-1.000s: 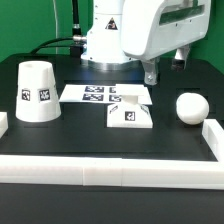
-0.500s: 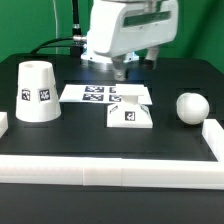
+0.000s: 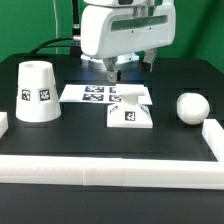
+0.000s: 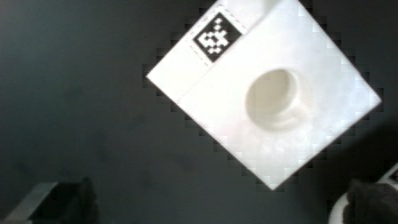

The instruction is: Assemble lamp

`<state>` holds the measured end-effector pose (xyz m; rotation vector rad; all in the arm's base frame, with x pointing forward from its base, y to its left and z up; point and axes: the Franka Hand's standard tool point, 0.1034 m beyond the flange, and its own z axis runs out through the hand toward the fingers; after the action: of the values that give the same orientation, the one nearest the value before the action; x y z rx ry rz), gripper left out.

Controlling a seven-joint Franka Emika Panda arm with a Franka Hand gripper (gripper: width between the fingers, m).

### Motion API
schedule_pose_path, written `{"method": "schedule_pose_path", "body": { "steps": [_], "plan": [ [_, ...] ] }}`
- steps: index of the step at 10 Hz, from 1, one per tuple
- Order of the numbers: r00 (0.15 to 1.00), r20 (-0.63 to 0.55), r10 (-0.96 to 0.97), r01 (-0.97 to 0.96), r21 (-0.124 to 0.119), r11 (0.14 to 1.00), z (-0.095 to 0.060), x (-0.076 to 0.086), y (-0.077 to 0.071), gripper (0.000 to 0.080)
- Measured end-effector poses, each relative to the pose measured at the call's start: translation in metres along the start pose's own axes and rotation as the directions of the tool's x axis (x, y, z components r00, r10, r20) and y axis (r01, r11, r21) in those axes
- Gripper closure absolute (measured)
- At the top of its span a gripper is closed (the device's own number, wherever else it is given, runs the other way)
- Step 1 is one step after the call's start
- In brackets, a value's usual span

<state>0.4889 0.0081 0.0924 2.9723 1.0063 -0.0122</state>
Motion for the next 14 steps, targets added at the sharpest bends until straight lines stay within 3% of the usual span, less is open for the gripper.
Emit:
{"method": "schedule_pose_path", "body": {
  "steps": [4,8,10,14],
  "plan": [
    [0.898,0.008,0.441,-0.441,0.048,0.896,0.006,-0.009,-0.002,0.0100],
    [0.742,0.023,0.670,-0.670,0.062,0.740,0.006,-0.007,-0.006,0.0100],
    [0.731,0.032,0.681,-0.682,0.059,0.729,0.018,-0.014,-0.014,0.0100],
    [0.750,0.041,0.661,-0.662,0.060,0.747,0.030,-0.018,-0.015,0.0100]
  ]
}}
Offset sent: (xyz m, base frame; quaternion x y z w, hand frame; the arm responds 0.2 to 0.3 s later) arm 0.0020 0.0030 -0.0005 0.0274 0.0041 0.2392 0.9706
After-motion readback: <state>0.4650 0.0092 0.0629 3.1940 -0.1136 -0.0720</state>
